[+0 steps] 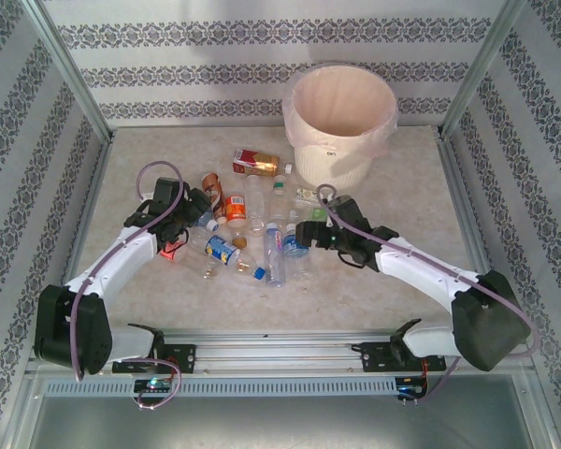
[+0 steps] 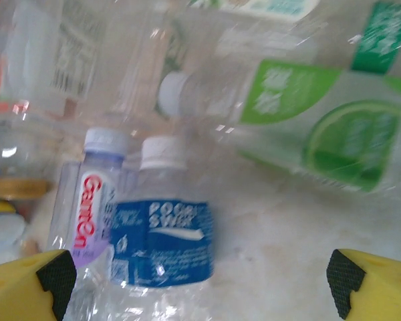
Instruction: Put the plastic bottles in the bin
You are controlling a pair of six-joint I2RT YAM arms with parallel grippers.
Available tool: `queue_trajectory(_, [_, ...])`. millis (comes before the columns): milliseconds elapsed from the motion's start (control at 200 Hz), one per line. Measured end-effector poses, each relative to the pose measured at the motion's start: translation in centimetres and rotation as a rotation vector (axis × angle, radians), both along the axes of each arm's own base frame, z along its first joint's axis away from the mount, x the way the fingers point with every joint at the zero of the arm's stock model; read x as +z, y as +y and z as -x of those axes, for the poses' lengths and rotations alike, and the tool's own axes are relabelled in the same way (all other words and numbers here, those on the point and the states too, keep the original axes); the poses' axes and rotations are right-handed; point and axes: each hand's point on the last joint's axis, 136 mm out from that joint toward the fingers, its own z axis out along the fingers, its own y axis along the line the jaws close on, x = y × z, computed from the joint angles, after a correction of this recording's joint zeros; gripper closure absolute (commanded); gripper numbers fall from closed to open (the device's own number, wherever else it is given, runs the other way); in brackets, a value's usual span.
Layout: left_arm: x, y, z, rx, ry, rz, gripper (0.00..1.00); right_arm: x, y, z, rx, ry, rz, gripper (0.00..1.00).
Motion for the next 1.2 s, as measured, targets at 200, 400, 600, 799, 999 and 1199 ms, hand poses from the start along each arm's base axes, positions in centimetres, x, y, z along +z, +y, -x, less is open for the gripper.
queue_trajectory(200, [0.0,0.0,0.0,0.000,-0.001,0.000,0.00,-2.8,1.9,2.3,0.084,0.079,0.065,0.10])
queue_trajectory(400, [0.0,0.0,0.0,-0.002,0.000,0.002,0.00,-4.9,2.9,2.5,0.113,0.148,0.136,0.19])
queue_trajectory(600, [0.0,-0.1,0.0,-0.005,0.001,0.006,0.00,-5.8,2.4,2.1,0.071,0.178,0.215,0.22])
queue_trajectory(799, [-0.1,-0.1,0.0,-0.006,0.002,0.006,0.00,-7.1,2.1,2.2,0.084,0.215,0.265,0.17])
queue_trajectory(999, [-0.9,-0.2,0.5,-0.010,0.022,0.008,0.00,-8.8,2.5,1.8,0.113,0.247,0.312,0.32])
queue_trajectory(1199, [-0.7,-0.2,0.5,-0.020,0.018,-0.001,0.00,-8.5,2.6,1.9,0.150,0.229,0.310,0.41])
